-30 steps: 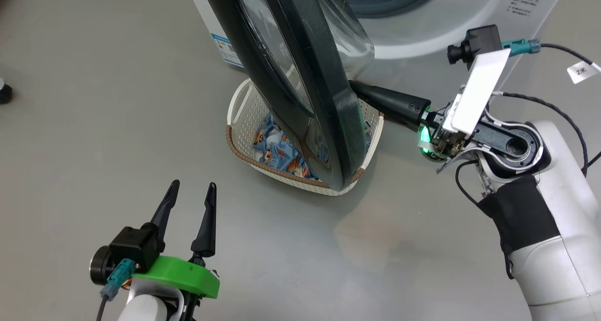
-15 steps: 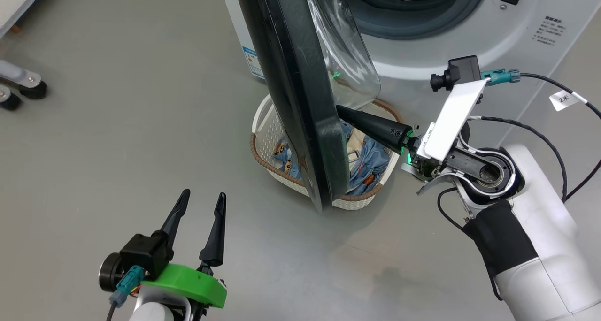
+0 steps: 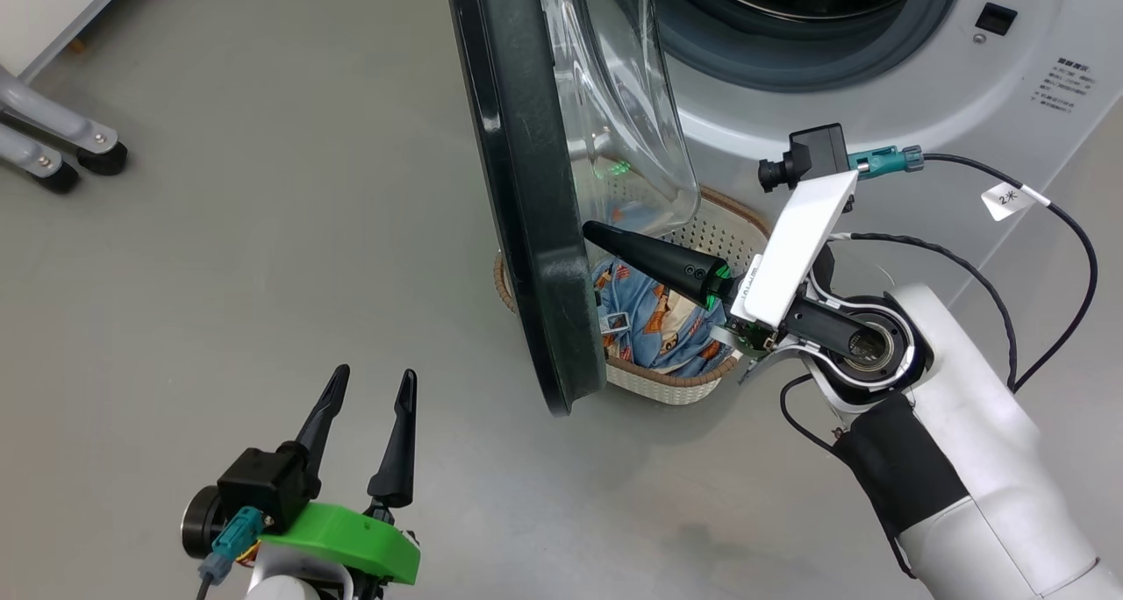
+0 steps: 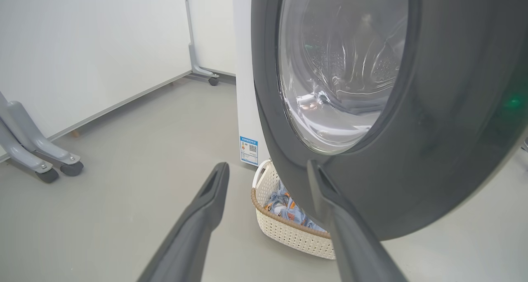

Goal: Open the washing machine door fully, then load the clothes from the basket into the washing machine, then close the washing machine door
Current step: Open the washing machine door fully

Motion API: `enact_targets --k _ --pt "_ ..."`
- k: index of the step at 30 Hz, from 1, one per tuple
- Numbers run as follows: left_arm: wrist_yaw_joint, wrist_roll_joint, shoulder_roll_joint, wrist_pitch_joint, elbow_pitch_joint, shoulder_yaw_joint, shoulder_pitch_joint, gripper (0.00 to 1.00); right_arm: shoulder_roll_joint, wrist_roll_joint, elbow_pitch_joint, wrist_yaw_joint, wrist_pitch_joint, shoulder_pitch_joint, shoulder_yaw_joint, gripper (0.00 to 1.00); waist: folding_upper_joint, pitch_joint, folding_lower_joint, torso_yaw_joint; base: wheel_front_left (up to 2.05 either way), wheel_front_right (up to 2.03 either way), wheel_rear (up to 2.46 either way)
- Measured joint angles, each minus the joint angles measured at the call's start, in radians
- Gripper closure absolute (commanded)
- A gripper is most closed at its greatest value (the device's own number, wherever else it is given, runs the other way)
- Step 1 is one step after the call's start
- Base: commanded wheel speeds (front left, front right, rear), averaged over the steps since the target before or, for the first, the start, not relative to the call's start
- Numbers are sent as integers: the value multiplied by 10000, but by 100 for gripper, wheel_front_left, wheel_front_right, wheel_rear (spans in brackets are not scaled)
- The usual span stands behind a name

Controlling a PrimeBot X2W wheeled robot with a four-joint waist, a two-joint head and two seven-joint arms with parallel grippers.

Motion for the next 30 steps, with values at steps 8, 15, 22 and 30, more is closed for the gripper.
enact_targets --k 8,15,22,30 --pt "0 -61 12 0 -21 -127 43 0 -17 144 23 0 -426 4 458 100 0 -59 0 154 0 0 0" --pt "0 -71 15 0 -88 -23 74 0 10 506 17 0 -779 5 1074 100 0 -125 0 236 0 0 0" --pt "-2 -71 15 0 -105 163 78 0 8 623 104 0 -1104 5 1131 100 0 -244 0 232 0 0 0" --pt "0 -19 19 0 -94 596 246 0 65 468 196 0 -1361 5 1162 100 1 -508 0 -39 0 0 0"
